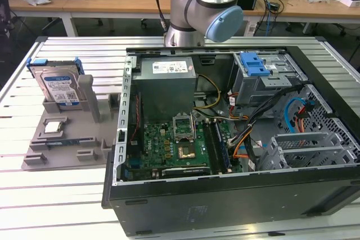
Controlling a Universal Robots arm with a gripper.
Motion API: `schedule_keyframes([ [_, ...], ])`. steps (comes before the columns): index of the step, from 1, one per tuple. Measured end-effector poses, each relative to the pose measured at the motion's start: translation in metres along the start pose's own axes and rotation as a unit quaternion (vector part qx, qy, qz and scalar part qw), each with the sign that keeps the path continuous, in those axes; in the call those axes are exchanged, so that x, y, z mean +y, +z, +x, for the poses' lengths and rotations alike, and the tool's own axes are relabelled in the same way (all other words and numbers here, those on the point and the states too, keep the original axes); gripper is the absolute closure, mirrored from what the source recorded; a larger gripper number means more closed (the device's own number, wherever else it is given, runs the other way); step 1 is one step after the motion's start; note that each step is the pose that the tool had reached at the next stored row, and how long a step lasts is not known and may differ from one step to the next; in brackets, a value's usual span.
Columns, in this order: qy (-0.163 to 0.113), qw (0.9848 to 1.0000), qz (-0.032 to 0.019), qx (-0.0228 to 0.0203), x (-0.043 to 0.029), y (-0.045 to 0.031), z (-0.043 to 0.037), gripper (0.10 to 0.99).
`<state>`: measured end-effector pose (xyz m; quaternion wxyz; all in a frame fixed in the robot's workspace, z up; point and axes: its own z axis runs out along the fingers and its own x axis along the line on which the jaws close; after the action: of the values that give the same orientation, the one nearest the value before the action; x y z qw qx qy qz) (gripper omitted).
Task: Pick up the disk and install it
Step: 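Pick up the disk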
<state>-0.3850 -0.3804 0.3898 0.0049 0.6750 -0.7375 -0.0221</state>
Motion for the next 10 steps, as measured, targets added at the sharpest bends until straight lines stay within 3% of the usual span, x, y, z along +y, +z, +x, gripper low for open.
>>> schedule_keyframes([
  [5,0.0,1.0,0.0,0.0,0.0,0.0,0.0,0.486],
  [10,0.0,1.0,0.0,-0.0001,0.0,0.0001,-0.0015,0.486],
])
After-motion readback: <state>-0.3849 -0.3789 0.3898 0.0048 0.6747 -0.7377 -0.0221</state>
